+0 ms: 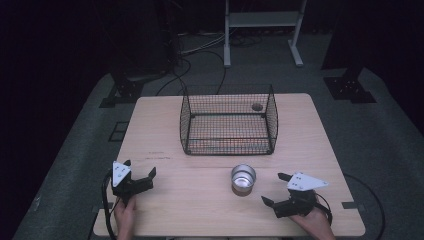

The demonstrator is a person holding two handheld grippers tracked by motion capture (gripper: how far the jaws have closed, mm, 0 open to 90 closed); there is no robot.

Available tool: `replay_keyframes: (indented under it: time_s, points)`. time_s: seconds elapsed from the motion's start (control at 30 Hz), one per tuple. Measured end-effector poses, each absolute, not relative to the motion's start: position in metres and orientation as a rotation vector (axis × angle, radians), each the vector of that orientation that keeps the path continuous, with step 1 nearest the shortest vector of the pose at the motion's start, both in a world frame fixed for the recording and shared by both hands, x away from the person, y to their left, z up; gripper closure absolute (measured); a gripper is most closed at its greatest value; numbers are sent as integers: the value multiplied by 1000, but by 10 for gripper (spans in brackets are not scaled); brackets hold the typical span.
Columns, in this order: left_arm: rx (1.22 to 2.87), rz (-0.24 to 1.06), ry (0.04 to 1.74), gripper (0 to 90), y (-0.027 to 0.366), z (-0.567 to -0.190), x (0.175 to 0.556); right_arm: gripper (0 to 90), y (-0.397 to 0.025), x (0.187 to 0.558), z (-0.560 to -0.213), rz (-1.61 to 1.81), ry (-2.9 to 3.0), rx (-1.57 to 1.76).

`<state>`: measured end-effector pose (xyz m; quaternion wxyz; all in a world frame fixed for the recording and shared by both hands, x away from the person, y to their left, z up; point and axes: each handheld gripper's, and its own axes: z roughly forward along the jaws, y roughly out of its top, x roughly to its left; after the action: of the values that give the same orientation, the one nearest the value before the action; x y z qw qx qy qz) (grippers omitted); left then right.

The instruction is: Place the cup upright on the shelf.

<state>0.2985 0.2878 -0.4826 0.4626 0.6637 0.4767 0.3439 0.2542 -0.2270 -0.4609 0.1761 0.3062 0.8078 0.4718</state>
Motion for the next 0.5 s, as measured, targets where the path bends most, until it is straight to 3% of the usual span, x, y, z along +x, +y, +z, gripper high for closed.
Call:
replay_keyframes:
  time_s: [0.5]
  points:
    - [1634, 845, 1171, 0, 288, -483, 298, 30, -195, 266, -462, 1273, 2342, 825]
